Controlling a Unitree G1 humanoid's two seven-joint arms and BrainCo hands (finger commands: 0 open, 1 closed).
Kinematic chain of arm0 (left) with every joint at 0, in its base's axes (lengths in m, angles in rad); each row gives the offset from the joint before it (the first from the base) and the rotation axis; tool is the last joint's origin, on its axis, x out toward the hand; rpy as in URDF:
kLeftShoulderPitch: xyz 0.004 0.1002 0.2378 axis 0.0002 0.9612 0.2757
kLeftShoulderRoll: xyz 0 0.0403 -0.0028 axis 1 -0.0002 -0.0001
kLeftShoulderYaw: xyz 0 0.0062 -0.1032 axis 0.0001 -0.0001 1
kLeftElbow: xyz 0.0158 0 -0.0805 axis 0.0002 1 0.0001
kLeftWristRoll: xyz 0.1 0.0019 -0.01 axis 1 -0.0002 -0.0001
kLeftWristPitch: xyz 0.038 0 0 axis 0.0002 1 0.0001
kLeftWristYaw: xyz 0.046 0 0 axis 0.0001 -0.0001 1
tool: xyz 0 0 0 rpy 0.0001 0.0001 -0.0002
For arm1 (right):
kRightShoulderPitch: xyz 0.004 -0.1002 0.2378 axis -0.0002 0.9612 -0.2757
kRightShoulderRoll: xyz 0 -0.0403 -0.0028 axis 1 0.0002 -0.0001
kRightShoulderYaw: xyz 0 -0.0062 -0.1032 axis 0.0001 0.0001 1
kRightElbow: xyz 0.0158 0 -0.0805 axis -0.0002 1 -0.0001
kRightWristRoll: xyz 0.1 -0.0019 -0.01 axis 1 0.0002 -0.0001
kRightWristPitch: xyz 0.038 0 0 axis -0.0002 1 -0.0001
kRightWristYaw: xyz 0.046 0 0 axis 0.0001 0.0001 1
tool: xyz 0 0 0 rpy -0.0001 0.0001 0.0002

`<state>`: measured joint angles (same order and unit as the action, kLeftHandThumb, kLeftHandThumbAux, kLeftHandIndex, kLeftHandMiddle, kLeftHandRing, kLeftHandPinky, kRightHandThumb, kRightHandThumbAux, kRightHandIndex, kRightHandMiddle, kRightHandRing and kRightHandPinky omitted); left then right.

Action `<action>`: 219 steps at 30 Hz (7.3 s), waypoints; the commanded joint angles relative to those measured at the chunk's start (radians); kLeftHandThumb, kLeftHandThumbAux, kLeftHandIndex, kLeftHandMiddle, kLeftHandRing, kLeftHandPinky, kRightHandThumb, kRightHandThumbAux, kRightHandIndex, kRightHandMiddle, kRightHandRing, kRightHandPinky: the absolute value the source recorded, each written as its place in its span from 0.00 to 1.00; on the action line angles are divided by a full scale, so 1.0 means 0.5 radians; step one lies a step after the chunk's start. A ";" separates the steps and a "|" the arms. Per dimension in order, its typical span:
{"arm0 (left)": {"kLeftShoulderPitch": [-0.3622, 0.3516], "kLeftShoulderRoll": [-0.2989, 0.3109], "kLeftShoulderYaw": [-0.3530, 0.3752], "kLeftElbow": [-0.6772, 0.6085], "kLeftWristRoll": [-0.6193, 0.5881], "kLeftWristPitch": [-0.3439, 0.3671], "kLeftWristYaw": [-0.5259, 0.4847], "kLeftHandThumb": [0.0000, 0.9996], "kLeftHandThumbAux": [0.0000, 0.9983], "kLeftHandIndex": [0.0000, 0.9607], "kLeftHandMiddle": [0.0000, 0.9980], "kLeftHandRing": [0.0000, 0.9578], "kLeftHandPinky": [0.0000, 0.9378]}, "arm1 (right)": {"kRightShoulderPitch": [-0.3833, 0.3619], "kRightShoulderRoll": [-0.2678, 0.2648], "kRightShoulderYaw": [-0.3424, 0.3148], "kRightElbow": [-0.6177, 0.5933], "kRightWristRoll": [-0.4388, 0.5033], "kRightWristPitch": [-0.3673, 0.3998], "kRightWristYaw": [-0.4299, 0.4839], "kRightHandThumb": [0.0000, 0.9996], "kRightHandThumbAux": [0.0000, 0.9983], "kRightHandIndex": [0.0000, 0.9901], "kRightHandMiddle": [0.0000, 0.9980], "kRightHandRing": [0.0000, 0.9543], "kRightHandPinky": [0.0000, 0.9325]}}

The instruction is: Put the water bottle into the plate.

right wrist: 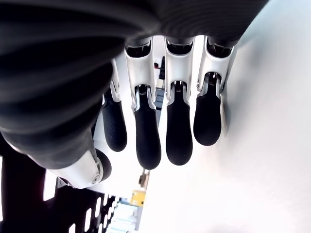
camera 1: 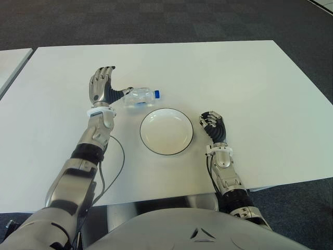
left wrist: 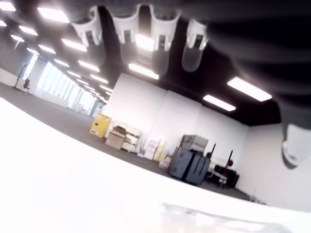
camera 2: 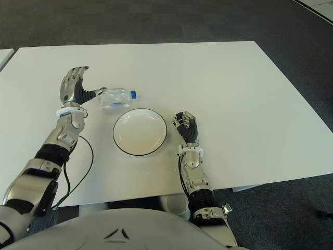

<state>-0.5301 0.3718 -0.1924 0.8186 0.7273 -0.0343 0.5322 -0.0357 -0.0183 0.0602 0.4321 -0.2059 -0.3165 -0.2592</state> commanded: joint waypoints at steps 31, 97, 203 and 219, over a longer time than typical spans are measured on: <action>-0.566 -0.131 -0.960 1.031 0.354 0.062 -0.424 0.63 0.27 0.00 0.00 0.00 0.00 | 0.074 0.030 0.003 0.059 -0.028 -0.009 -0.058 0.70 0.73 0.43 0.56 0.61 0.63; -0.288 0.010 -0.955 1.135 0.092 0.024 -0.565 0.85 0.67 0.40 0.53 0.85 0.85 | 0.075 0.067 -0.051 0.037 0.035 -0.021 -0.027 0.70 0.73 0.43 0.58 0.62 0.63; 1.051 0.000 -0.262 -1.453 -0.002 -0.305 -0.490 0.85 0.67 0.41 0.54 0.89 0.87 | 0.027 0.083 -0.038 0.086 0.004 -0.017 -0.031 0.70 0.73 0.43 0.58 0.62 0.64; 1.235 -0.003 -0.456 -1.406 0.206 -0.292 -0.518 0.85 0.67 0.41 0.54 0.89 0.88 | 0.045 0.079 -0.033 0.071 -0.013 -0.042 -0.058 0.70 0.73 0.43 0.58 0.62 0.63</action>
<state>0.0703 0.3708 -0.4002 0.1093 0.8133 -0.1760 0.2779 -0.0350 0.0186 0.0427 0.4557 -0.2094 -0.3538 -0.2858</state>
